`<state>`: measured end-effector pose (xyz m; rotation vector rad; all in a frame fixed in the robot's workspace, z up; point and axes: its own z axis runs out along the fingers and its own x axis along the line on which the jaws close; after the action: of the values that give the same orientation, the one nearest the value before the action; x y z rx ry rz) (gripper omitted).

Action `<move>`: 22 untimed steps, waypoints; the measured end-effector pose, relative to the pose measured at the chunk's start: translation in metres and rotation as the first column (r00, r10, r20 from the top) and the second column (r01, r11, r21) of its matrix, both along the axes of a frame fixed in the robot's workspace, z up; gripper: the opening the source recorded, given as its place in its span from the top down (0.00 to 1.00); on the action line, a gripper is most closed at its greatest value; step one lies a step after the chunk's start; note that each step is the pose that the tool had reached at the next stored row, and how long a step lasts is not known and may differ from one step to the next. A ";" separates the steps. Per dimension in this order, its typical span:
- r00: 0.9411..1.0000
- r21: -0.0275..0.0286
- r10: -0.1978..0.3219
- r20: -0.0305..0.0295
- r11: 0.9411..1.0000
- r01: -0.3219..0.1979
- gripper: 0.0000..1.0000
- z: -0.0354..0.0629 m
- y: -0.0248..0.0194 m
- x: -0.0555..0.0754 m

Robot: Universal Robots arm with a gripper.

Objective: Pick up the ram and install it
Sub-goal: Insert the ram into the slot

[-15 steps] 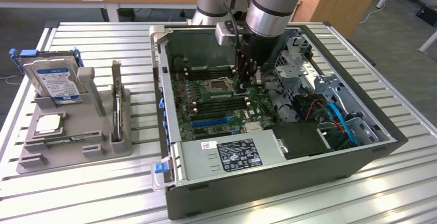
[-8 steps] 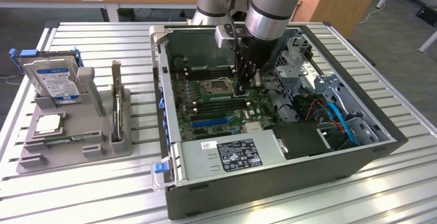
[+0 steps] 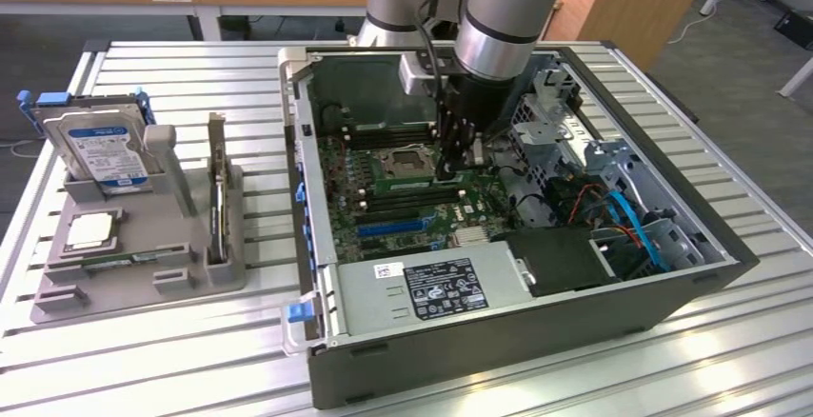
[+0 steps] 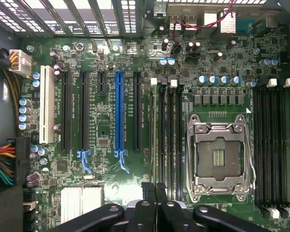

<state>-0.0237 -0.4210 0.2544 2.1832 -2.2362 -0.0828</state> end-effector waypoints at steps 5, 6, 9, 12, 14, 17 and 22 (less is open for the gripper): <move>1.000 0.000 0.000 0.001 1.000 0.000 0.88 -0.0005 0.0001 -0.007; 1.000 0.000 0.000 0.001 1.000 0.000 0.88 -0.0005 0.0001 -0.008; 1.000 0.000 0.000 0.001 1.000 0.000 0.88 -0.0005 0.0000 -0.008; 1.000 0.000 0.000 0.001 1.000 0.000 0.88 -0.0030 0.0000 -0.008; 1.000 0.000 0.000 0.001 1.000 0.000 0.88 -0.0051 0.0000 -0.008; 1.000 0.000 0.000 0.001 1.000 0.000 0.88 -0.0076 0.0000 -0.008; 1.000 0.000 0.000 0.001 1.000 0.000 0.88 -0.0083 0.0014 -0.008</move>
<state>-0.0316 -0.4196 0.2462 2.1836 -2.2371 -0.0824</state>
